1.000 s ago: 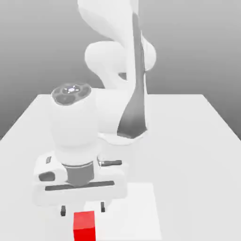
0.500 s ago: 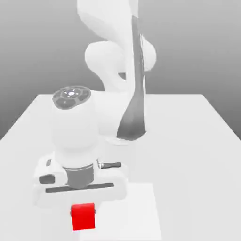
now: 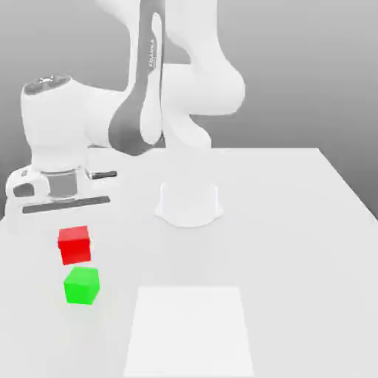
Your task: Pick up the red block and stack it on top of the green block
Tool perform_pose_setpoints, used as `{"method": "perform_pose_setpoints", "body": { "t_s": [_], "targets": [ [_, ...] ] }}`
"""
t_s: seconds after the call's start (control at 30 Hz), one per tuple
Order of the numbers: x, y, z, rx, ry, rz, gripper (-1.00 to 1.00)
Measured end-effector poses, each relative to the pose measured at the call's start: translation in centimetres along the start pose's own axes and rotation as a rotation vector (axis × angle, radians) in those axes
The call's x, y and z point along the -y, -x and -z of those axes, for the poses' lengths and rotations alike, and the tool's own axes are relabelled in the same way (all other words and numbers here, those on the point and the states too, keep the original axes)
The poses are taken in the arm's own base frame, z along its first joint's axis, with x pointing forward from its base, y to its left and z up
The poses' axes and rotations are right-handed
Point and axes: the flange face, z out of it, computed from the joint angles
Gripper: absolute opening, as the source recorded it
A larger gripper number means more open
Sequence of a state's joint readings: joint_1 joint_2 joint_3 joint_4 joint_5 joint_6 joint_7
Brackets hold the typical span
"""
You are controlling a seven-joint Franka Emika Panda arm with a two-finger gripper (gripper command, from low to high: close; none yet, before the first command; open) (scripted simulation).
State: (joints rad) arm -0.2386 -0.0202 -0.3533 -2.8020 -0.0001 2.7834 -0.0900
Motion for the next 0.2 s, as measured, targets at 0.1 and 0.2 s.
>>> {"method": "perform_pose_setpoints", "body": {
  "t_s": [0.1,0.2],
  "targets": [
    [-0.1,0.2,-2.3,0.001,0.003,-0.001,-1.0],
    [-0.2,0.3,-3.0,0.002,0.004,-0.003,1.0]
  ]
}}
